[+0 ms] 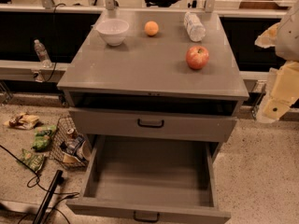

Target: Place apple into middle drawer

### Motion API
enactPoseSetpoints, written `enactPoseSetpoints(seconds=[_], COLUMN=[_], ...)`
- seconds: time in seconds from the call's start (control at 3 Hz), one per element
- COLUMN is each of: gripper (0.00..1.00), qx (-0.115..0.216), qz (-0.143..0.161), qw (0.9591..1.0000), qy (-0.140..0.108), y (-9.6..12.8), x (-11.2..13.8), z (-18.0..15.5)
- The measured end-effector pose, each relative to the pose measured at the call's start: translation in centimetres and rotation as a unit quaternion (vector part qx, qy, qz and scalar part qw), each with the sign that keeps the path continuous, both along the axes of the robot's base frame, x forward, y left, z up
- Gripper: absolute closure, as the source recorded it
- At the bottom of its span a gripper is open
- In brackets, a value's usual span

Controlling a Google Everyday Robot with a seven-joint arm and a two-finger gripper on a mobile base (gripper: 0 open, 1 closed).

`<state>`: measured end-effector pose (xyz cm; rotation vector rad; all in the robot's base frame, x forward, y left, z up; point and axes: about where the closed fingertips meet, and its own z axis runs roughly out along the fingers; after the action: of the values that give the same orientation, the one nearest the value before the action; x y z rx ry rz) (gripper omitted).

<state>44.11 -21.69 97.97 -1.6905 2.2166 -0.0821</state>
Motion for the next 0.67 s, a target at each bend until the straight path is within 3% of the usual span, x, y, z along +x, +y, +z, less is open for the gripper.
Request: enactPoseSetpoints(seconds=[0.33,0.67], gripper=[0.00,0.00], qx=[0.077,0.173], qz=[-0.034,-0.070], qw=[0.9959,0.9802], qy=[-0.032,-0.067], y=[-2.9,-4.3], x=[3.5,8.9], z=[-0.4,-1.9])
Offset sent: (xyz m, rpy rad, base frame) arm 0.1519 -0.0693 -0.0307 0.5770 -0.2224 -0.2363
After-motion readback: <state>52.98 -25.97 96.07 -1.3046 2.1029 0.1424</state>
